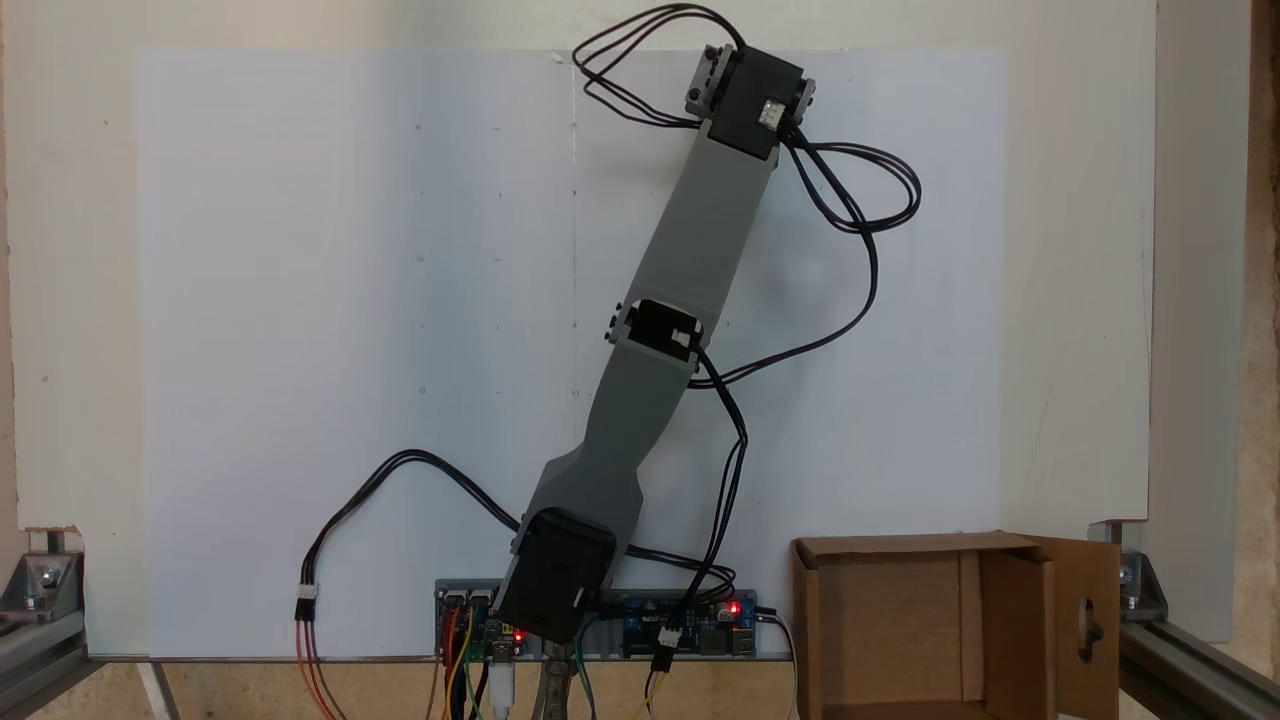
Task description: Grasp a green dice and put it in the bin.
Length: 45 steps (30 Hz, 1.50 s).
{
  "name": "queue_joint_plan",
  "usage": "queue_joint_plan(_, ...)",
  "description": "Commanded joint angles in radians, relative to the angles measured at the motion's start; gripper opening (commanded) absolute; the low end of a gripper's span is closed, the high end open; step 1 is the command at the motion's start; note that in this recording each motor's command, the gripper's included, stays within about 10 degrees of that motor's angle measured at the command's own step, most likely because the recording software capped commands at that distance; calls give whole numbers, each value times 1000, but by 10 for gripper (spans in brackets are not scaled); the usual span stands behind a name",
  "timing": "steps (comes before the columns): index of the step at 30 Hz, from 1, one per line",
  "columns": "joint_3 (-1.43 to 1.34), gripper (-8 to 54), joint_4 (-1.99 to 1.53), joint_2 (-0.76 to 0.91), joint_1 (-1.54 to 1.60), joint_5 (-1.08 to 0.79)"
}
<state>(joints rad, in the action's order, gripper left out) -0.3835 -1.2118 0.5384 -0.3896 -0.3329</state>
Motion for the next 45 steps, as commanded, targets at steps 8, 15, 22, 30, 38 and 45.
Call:
queue_joint_plan(8,61,219,5,12,0,49)
queue_joint_plan(15,61,121,8,12,-3,49)
queue_joint_plan(22,130,121,9,15,-26,77)
queue_joint_plan(30,129,121,-60,186,-38,110)
queue_joint_plan(38,-285,121,-15,535,-54,106)
queue_joint_plan(45,-569,121,20,869,-319,92)
